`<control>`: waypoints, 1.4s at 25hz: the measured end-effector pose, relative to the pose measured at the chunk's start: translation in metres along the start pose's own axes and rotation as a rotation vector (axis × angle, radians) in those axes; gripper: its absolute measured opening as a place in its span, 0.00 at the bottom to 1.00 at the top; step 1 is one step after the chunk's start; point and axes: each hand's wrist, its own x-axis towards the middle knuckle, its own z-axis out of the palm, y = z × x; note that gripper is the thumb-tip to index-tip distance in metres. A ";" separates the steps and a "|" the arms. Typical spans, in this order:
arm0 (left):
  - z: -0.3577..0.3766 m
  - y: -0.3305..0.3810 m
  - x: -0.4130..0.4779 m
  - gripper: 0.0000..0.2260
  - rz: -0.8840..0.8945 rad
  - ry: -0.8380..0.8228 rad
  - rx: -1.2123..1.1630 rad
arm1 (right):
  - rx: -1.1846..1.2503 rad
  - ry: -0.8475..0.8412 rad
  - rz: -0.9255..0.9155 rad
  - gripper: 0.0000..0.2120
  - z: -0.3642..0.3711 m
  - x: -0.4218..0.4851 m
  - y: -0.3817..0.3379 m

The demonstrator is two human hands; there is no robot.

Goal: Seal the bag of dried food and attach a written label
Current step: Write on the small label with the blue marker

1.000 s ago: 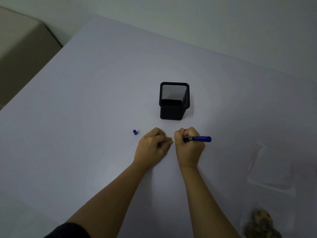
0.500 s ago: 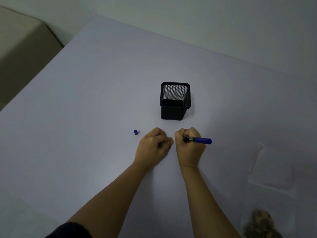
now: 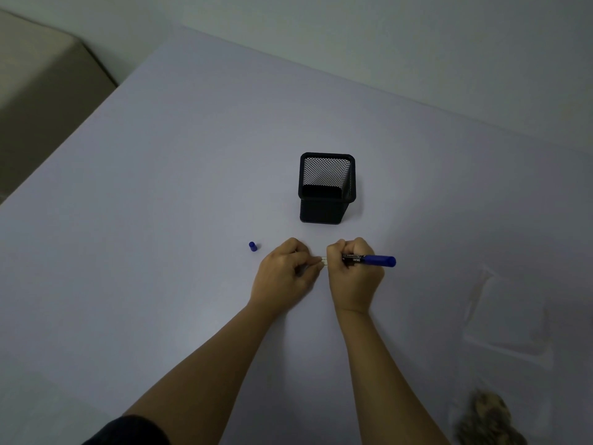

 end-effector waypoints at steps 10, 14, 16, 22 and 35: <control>-0.001 0.000 0.000 0.08 0.007 0.000 0.005 | -0.012 0.030 0.026 0.15 0.000 0.001 -0.001; -0.001 0.000 0.000 0.07 0.005 -0.003 0.008 | -0.011 0.032 0.028 0.15 0.000 0.001 0.000; -0.001 0.001 0.000 0.06 0.013 -0.002 0.014 | -0.019 0.059 0.048 0.14 0.000 0.001 0.000; -0.001 0.000 0.000 0.06 0.007 0.001 0.009 | -0.022 0.045 0.012 0.15 0.001 0.001 0.000; 0.000 0.000 0.000 0.09 0.005 0.003 0.006 | -0.026 0.028 -0.002 0.16 0.000 0.001 0.000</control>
